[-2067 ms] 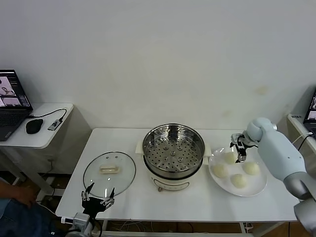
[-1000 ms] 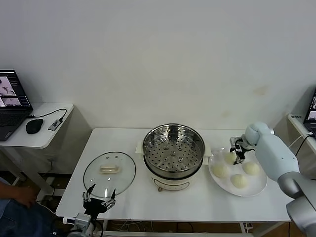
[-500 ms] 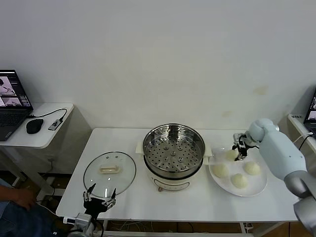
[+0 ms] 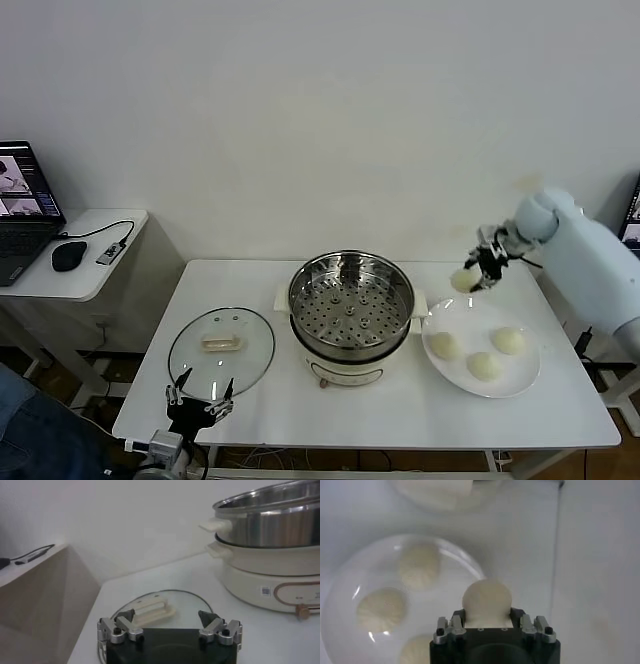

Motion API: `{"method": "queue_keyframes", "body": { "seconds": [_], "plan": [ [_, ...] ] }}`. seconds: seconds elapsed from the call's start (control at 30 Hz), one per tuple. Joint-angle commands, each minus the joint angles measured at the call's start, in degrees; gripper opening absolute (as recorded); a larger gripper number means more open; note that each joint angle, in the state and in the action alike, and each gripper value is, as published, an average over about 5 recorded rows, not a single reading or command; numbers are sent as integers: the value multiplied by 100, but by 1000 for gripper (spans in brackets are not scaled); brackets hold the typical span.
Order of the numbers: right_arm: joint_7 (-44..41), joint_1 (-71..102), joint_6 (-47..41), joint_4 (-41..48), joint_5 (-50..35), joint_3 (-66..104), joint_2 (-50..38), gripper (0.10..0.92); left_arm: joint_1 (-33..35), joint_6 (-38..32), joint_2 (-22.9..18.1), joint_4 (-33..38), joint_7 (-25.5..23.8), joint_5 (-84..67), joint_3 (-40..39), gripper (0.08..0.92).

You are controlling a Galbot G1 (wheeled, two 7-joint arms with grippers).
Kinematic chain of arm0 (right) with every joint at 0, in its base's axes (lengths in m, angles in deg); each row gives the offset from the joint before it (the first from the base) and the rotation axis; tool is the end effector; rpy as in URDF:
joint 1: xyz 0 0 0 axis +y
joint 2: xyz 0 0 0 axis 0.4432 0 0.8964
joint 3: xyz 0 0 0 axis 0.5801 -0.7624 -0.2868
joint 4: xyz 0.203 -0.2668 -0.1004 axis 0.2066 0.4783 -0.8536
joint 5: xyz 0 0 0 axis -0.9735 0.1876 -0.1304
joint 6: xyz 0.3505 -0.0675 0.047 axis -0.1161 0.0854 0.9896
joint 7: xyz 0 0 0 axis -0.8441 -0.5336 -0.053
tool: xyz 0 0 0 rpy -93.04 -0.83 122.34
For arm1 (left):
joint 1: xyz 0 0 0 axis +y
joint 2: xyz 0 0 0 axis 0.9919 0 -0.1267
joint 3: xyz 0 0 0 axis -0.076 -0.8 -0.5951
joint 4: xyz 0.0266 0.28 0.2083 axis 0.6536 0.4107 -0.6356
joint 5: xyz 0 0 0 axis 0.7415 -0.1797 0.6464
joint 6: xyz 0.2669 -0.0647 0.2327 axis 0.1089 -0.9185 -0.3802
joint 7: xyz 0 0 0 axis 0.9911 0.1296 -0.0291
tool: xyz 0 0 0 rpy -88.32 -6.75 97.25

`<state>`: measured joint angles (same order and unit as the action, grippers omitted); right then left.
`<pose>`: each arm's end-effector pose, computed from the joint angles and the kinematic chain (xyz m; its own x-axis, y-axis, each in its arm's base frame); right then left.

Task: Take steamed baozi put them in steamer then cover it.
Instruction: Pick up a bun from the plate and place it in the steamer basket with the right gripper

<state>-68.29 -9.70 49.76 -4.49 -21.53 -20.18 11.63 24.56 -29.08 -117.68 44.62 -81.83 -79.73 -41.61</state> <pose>0.6169 -0.1518 -0.0467 -0.2805 -0.2029 0.9382 -0.9294 -0.1866 -0.3183 0.1768 0.0581 -0.3191 -0.9368 0.0435 0.3471 0.1375 0.9581 0.2511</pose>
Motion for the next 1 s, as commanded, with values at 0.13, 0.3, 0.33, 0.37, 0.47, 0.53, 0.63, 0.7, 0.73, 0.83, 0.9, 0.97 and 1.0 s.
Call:
{"method": "queue_keyframes", "body": {
  "seconds": [0.13, 0.3, 0.33, 0.37, 0.47, 0.53, 0.63, 0.7, 0.73, 0.83, 0.9, 0.97, 1.0],
  "plan": [
    [-520, -1319, 1035, 361, -1166, -934, 875, 560, 21, 4, -36, 79, 13, 0, 23, 823],
    [-559, -1412, 2294, 303, -872, -1027, 1439, 560, 94, 5, -64, 127, 24, 7, 63, 823],
    [-562, -1404, 2435, 208, -826, -1050, 1490, 560, 108, 5, -69, 132, 27, 12, 71, 823],
    [-551, -1388, 2551, 89, -787, -1075, 1527, 560, 122, 5, -76, 136, 30, 21, 78, 823],
    [-459, -1301, 2926, -189, -584, -1093, 1603, 561, 159, 6, -114, 153, 36, 61, 88, 823],
    [-307, -1222, 3283, -291, -270, -1091, 1658, 563, 188, 6, -140, 169, 39, 98, 92, 823],
    [-28, -1128, 3739, -309, 217, -1091, 1744, 565, 227, 6, -168, 178, 47, 146, 100, 823],
    [172, -1071, 4006, -281, 489, -1091, 1815, 566, 241, 6, -186, 172, 53, 172, 100, 823],
    [282, -1037, 4154, -268, 626, -1096, 1855, 566, 246, 6, -197, 168, 57, 187, 97, 823],
    [542, -955, 4410, -296, 876, -1194, 1902, 564, 262, 6, -227, 169, 66, 227, 88, 823],
    [744, -906, 4448, -330, 1103, -1281, 1901, 562, 274, 5, -243, 173, 70, 247, 86, 823],
    [888, -856, 4451, -341, 1248, -1348, 1901, 560, 290, 4, -256, 175, 75, 266, 86, 823],
    [902, -830, 4451, -342, 1235, -1371, 1904, 560, 299, 4, -260, 176, 78, 272, 88, 823]
  ]
}}
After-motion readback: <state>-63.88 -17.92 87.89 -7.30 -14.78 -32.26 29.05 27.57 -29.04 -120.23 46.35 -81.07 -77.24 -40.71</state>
